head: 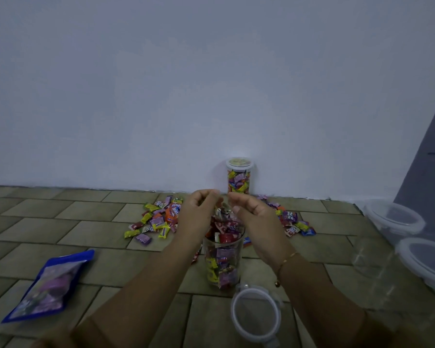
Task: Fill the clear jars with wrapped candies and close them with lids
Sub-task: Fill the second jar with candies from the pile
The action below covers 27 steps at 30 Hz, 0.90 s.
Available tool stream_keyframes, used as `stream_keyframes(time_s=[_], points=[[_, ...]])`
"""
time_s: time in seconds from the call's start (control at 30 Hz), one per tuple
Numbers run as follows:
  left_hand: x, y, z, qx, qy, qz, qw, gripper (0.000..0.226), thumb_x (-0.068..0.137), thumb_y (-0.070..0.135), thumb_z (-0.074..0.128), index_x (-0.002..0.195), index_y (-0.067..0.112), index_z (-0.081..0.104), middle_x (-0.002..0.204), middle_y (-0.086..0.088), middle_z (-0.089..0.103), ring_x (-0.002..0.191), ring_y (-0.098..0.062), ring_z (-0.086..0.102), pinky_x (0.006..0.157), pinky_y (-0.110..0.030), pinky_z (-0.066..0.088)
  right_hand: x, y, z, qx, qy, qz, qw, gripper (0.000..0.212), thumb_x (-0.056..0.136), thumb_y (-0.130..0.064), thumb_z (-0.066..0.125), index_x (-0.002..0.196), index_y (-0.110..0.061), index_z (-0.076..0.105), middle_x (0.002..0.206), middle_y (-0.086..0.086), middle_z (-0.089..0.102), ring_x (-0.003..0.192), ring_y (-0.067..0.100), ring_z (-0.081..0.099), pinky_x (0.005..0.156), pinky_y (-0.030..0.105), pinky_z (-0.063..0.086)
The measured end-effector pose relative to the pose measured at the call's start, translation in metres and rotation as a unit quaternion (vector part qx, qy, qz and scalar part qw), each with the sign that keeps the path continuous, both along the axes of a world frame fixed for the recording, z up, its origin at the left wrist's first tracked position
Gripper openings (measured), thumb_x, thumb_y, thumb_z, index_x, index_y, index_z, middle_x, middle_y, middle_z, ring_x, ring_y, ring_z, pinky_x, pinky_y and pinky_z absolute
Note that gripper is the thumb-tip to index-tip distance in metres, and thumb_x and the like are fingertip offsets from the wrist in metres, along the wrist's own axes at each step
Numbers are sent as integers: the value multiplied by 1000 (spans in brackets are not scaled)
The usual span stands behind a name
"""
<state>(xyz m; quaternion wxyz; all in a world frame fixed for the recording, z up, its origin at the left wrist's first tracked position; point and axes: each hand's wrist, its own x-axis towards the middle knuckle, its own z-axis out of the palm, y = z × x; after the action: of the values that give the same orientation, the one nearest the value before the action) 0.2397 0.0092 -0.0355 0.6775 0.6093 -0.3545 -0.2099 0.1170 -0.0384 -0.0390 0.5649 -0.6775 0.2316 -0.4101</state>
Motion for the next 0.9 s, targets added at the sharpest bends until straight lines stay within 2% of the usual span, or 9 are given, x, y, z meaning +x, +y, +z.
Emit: stream_keyframes(time_s=[0.1,0.2,0.33,0.43,0.5,0.6,0.73,0.83,0.9], points=[[-1,3,2,-3,-7,-19,1000,18,94,28,54,83,19,67,84,1,72,81,-8,68,66,-16,45,-1,-3,-1,5,2,-29,1000,32,93,-7,53,95,-37,65,109,-8,68,107,10,62,97,34,49],[0,7,3,-8,14,-44,999,24,99,25,43,89,18,65,87,-1,72,83,-9,69,65,-11,46,-2,-5,-2,16,33,-43,998,32,93,-8,52,101,-35,66,112,7,69,102,29,64,93,49,51],[7,11,2,28,6,-103,994,27,100,20,36,103,25,62,101,6,71,96,-5,67,88,-24,43,-9,-5,0,-54,146,7,988,40,95,-19,52,135,-18,50,135,0,55,123,12,51,106,33,40],[13,18,2,96,-112,-164,975,34,100,16,33,123,25,56,120,10,62,114,-2,55,106,-29,34,-13,2,3,-177,223,60,957,43,99,-22,43,141,-12,40,138,8,48,127,15,42,101,22,32],[14,19,2,147,-257,-185,937,44,97,16,32,139,21,45,137,5,51,130,-6,42,117,-30,16,-11,3,0,-255,287,65,921,45,101,-26,38,143,-11,34,145,11,40,137,25,29,107,28,25],[13,17,2,207,-398,-195,872,52,95,10,31,147,18,30,150,1,37,138,-7,28,115,-24,-8,-8,0,-10,-292,385,46,874,53,101,-34,32,150,-18,17,157,0,19,146,21,10,118,38,15],[9,17,5,235,-430,-195,849,59,96,2,33,151,17,17,154,-2,28,141,-8,22,111,-20,-13,-7,2,-18,-262,324,41,908,57,101,-32,34,151,-21,9,151,5,32,140,25,26,113,42,28],[2,20,5,244,-432,-194,846,62,96,0,32,151,16,9,154,-4,29,141,-9,21,111,-20,-14,-6,4,-24,-274,341,18,899,55,102,-31,29,151,-18,8,158,2,17,146,20,11,118,40,18],[-1,19,0,257,-453,-190,832,69,95,0,33,151,16,-3,153,-6,30,142,-12,20,116,-27,-13,-3,3,-28,-286,341,-8,895,53,102,-30,28,151,-21,9,158,1,17,146,19,11,117,45,20]])
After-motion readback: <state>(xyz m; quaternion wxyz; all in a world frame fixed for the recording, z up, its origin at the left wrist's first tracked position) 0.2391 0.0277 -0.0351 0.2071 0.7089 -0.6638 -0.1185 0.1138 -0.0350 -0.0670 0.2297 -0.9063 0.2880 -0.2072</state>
